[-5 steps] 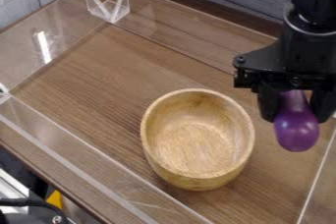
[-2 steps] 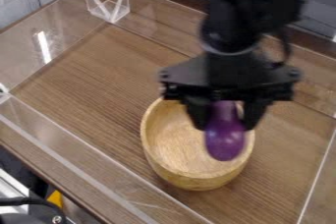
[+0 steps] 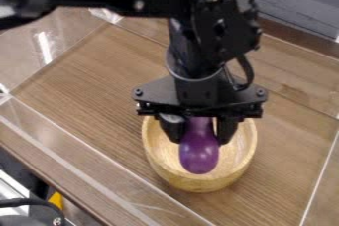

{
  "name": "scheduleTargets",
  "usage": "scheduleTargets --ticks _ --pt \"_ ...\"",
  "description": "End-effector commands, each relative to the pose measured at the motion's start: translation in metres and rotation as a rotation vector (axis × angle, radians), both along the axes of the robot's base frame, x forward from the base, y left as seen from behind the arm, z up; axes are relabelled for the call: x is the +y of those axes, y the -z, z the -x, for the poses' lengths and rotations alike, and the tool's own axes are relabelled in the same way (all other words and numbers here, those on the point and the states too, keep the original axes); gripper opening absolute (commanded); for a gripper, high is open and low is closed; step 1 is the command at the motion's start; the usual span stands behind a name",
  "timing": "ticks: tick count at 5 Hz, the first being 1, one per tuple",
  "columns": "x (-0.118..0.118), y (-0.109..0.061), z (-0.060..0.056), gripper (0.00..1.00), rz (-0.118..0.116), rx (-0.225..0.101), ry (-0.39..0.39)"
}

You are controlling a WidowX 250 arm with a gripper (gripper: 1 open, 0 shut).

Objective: Put the purple eggplant in the brown bowl

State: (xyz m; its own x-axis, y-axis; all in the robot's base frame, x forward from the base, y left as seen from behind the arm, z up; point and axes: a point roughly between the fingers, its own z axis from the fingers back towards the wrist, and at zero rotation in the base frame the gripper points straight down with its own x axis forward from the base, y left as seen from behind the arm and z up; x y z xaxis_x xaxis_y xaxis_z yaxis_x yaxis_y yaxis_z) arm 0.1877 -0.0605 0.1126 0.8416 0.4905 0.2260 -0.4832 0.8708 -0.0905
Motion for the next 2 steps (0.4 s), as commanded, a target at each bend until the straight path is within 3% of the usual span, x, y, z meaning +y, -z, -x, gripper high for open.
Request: scheduleTargets --ticks 1,2 --pt "-0.018 0.001 -0.011 0.0 -0.007 -0.013 -0.012" --pt "-0.035 0.011 -0.017 0.0 -0.015 0.014 -0.017"
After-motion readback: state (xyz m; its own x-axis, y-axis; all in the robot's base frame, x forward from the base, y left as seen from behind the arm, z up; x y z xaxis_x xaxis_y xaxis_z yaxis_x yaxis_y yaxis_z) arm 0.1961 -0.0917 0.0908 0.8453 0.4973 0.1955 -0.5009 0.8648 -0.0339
